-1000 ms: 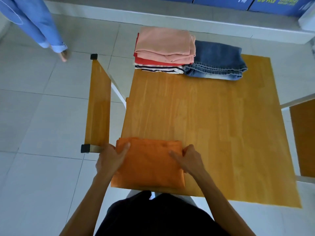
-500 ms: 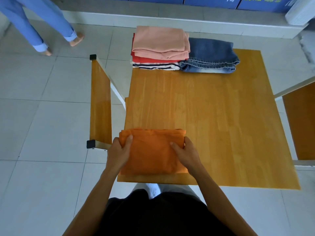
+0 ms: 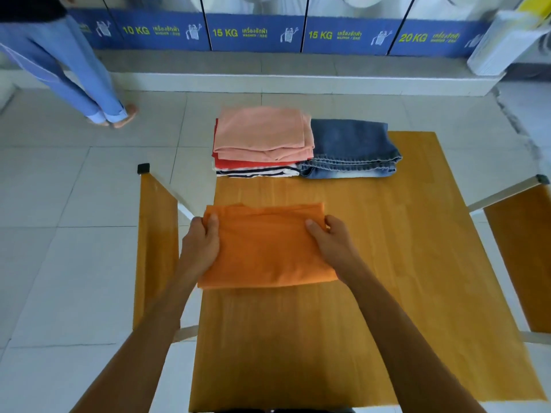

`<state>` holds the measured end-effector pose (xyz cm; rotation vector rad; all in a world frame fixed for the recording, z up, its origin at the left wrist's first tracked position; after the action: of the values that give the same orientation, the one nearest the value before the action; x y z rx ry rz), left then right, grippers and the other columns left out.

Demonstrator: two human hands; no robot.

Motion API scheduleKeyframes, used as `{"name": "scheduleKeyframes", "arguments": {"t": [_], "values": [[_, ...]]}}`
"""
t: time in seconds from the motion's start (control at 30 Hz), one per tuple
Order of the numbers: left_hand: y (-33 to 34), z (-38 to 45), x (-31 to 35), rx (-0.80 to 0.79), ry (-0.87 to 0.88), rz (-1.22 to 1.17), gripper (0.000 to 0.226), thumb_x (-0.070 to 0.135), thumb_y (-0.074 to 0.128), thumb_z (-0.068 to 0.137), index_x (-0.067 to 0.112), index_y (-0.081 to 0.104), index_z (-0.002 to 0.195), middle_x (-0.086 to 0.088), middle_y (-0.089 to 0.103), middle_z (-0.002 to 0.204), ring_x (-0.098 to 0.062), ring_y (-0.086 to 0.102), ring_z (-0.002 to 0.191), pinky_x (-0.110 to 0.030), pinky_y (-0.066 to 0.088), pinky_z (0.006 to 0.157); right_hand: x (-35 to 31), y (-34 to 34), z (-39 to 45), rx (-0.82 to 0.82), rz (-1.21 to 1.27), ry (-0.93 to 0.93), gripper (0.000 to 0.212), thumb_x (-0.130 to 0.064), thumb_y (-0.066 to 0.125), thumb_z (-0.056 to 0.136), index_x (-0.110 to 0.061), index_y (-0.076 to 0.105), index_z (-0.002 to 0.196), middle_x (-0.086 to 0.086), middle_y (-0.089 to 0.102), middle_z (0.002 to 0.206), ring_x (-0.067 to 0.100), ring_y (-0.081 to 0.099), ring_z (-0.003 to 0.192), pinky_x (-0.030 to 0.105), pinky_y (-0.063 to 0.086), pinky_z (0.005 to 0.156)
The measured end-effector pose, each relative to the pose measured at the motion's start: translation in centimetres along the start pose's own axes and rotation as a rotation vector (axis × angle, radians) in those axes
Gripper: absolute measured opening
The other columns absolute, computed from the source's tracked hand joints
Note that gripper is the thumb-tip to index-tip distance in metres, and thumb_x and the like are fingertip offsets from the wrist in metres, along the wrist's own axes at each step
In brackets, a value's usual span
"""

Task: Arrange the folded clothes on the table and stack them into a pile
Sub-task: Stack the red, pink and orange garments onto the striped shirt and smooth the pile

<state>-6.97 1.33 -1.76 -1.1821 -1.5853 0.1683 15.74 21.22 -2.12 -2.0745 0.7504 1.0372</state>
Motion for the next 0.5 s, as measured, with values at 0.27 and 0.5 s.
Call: {"name": "scheduleKeyframes", "arguments": {"t": [0.27, 0.5], "values": [[-5.1, 13.1, 13.6, 0.145, 0.149, -0.061, 0.058, 0.058, 0.023, 0.099, 0.015, 0.044, 0.131, -0.005, 0.054, 0.118, -0.02, 0.052, 0.099, -0.038, 0.041, 0.081, -15.1, -2.1, 12.4, 0.106, -0.049, -0.241, 0.029, -0.039, 0.06, 0.096, -0.011, 0.059, 0.092, 0.002, 0.065, 0.089, 0.015, 0.062, 0.078, 0.034, 0.047, 0.064], [-5.3, 23.4, 18.7, 0.144, 0.097, -0.081, 0.061, 0.057, 0.028, 0.098, 0.011, 0.043, 0.134, -0.011, 0.055, 0.128, -0.025, 0.054, 0.107, -0.042, 0.045, 0.088, -21.3, -0.8, 23.2, 0.097, -0.069, -0.26, 0.018, -0.036, 0.056, 0.098, -0.018, 0.058, 0.102, -0.008, 0.06, 0.087, 0.006, 0.055, 0.075, 0.024, 0.038, 0.056]]}}
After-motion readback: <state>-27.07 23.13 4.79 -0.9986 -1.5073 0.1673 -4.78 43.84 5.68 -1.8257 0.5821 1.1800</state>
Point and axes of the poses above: each hand's wrist, its own z-axis towards the middle knuckle, its own y-axis out of the palm, x = y × z, the point moved 9 cm from there along z, towards the middle knuckle
